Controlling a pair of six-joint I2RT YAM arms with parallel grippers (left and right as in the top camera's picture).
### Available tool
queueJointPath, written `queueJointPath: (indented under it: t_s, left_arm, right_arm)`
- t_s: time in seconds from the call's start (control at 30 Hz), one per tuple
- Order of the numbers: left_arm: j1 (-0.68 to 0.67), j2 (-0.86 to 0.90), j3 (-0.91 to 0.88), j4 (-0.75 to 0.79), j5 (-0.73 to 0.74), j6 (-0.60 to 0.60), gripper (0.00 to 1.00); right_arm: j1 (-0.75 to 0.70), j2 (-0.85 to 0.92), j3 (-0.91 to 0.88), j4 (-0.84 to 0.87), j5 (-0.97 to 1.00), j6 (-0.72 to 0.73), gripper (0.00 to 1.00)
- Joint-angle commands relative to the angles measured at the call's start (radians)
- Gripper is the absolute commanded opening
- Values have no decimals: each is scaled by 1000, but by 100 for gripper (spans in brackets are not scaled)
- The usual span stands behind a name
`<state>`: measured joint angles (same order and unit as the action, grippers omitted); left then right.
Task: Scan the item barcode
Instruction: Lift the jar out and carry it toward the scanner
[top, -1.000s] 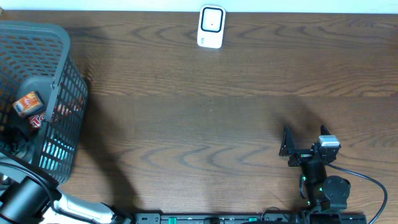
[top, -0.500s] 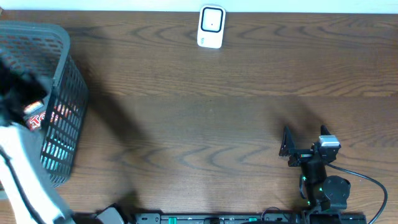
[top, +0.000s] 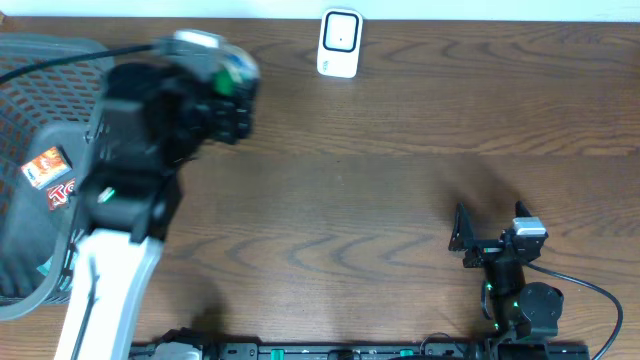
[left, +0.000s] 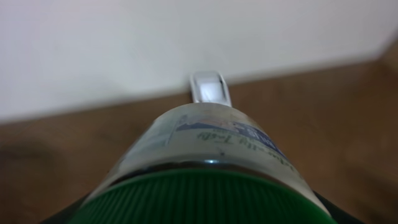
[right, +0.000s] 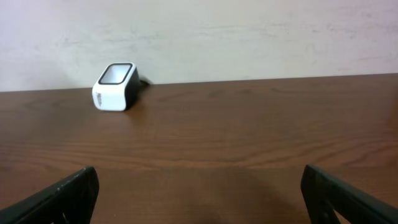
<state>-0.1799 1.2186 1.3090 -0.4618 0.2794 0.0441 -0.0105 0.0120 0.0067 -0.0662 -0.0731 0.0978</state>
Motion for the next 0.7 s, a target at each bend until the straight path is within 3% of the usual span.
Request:
queueJointPath:
  t_s: [0.0, 0.3, 0.67]
  left_arm:
    - [-86, 167, 9, -38, -3, -17, 72]
    - [-189, 472, 9, -102, -3, -65, 72]
    - [-198, 661, 9, -165, -22, -61, 73]
  right_arm:
    - [5, -5, -1, -4, 4, -8, 99]
    - [5, -5, -1, -4, 4, -8, 99]
    - [5, -5, -1, -4, 4, -9, 99]
